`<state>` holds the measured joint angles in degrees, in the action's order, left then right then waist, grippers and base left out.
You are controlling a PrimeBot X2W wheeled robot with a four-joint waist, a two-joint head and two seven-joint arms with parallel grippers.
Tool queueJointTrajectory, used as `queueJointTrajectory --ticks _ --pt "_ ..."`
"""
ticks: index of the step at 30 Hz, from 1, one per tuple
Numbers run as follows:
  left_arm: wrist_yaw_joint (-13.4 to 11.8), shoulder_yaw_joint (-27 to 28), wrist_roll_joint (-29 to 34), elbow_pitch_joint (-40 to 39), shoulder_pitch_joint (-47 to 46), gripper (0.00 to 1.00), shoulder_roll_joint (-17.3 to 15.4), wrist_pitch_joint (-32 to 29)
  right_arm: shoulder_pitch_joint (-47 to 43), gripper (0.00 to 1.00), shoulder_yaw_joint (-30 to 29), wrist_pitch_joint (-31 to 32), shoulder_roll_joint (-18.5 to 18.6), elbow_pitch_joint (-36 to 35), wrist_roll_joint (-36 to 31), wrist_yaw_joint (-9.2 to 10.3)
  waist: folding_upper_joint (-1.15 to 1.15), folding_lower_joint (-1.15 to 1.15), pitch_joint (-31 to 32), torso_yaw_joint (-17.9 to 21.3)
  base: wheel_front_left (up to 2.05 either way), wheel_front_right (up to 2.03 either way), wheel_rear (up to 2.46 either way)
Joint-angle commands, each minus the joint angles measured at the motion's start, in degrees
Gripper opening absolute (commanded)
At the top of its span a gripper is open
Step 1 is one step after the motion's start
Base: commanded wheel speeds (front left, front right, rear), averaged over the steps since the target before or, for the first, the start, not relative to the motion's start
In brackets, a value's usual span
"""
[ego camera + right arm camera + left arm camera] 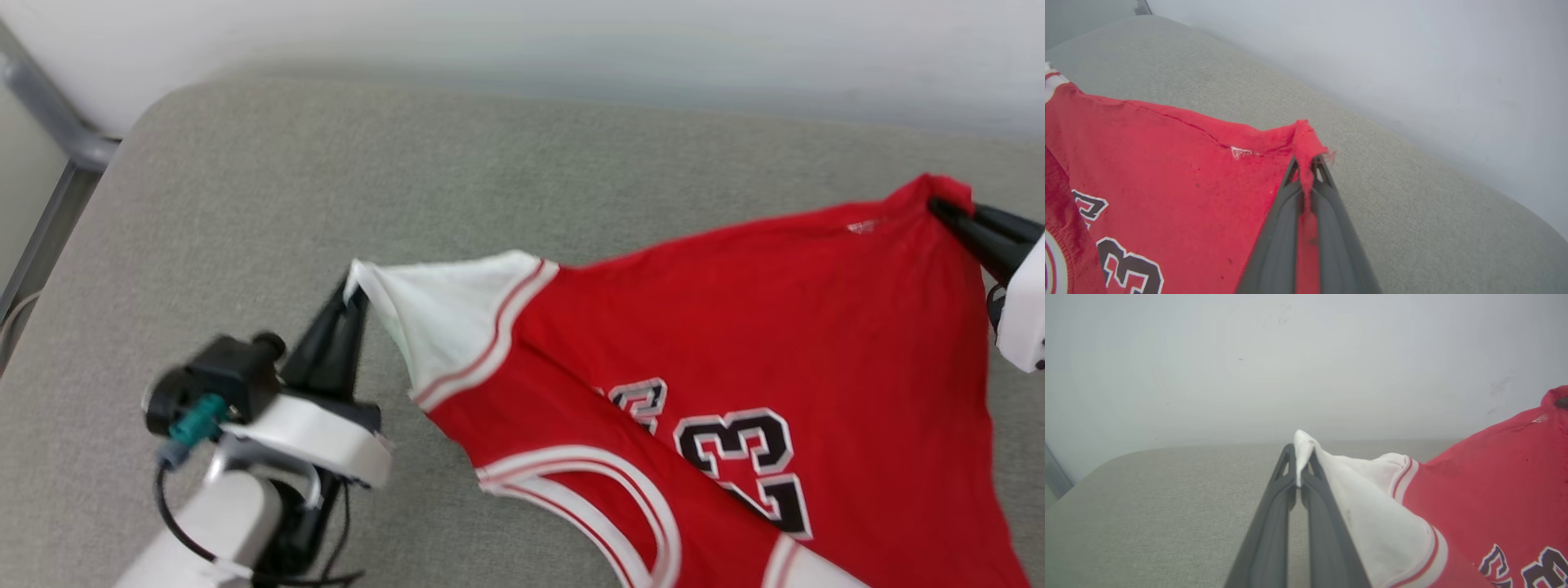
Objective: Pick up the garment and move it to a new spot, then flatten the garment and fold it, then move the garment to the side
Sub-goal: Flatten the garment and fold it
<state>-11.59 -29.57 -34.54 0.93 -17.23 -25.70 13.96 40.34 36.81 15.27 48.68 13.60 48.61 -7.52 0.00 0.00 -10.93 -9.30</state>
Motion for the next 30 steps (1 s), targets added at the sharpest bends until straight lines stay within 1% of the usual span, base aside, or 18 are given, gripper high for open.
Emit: queueJointTrajectory --ticks 1,8,13,19,23,26,30 --pt "0.21 0.65 0.51 -1.08 -2.03 0.00 -1.43 -0.74 -1.06 0.00 -1.66 -1.24 -0.43 -1.12 0.55 0.06 0.00 0.00 2.10 1.96 0.00 0.00 0.00" --pt "1.50 2.84 1.81 -5.05 -11.88 0.00 -4.77 -4.61 -1.68 0.00 -8.72 -3.59 -0.87 -6.63 -2.40 0.06 0.00 0.00 3.69 4.54 0.00 0.00 0.00" --pt "3.14 3.11 3.03 -5.54 -21.13 0.00 -5.20 -7.20 -0.65 0.00 -14.39 -2.94 -2.39 -10.74 -4.65 0.06 0.00 0.00 3.49 5.87 0.00 0.00 0.00" --pt "5.04 3.21 4.01 -3.80 -32.82 0.00 -3.85 -9.35 2.42 0.00 -20.29 -0.50 -5.04 -14.13 -5.96 0.06 0.00 0.00 1.28 7.01 0.00 0.00 0.00" --pt "6.69 3.09 4.75 -1.20 -41.12 0.00 -3.17 -10.94 6.60 0.00 -23.01 1.53 -6.83 -14.59 -6.97 0.06 0.00 0.00 -1.93 7.76 0.00 0.00 0.00" --pt "8.24 2.92 5.45 2.00 -48.29 0.00 -2.37 -12.08 11.83 0.00 -23.70 2.95 -8.01 -13.32 -8.44 0.07 0.00 0.00 -5.22 8.43 0.00 0.00 0.00" --pt "10.32 2.80 6.68 7.47 -58.26 0.00 -1.31 -12.54 20.61 0.00 -23.01 3.49 -10.16 -8.91 -11.01 0.06 0.00 0.00 -9.83 9.38 0.00 0.00 0.00"
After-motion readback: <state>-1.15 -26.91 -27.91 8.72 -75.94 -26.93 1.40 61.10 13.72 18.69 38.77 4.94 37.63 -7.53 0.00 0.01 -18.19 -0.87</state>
